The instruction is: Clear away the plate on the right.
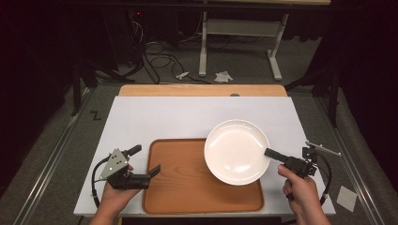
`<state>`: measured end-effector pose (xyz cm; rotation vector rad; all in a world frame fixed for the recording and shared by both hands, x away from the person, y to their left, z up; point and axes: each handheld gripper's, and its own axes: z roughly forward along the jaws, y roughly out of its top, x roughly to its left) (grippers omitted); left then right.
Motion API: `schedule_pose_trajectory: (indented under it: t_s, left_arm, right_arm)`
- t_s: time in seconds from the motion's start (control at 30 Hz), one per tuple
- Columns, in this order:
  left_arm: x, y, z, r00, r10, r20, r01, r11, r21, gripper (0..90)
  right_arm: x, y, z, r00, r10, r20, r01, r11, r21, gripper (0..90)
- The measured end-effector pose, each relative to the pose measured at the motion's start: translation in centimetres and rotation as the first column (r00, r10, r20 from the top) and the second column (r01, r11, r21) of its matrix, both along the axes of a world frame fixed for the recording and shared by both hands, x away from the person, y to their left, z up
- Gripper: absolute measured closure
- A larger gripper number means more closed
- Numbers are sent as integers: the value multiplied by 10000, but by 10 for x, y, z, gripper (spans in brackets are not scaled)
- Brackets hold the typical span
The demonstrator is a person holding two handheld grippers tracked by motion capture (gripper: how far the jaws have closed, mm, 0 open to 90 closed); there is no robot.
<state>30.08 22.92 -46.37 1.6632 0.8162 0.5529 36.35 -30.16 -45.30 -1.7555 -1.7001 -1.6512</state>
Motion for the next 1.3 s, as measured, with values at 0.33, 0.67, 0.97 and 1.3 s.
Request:
schedule_pose_trajectory:
  t_s: [0.33,0.67,0.97,1.3]
  left_arm:
    - [-5,8,-1,9991,425,-3,-425,9990,120,1]
    - [-2,12,-3,9982,588,-129,-588,9983,17,2]
    - [-4,14,-1,9982,595,-42,-595,9982,-56,2]
    - [-4,13,1,9986,514,103,-514,9987,-13,7]
  right_arm:
    - [6,10,-2,9993,382,-17,-382,9992,78,894]
    - [9,32,-5,9942,1064,-177,-1064,9943,21,895]
    - [8,36,-11,9915,1239,-391,-1245,9921,-142,894]
    - [10,34,-18,9889,1350,-622,-1370,9901,-292,894]
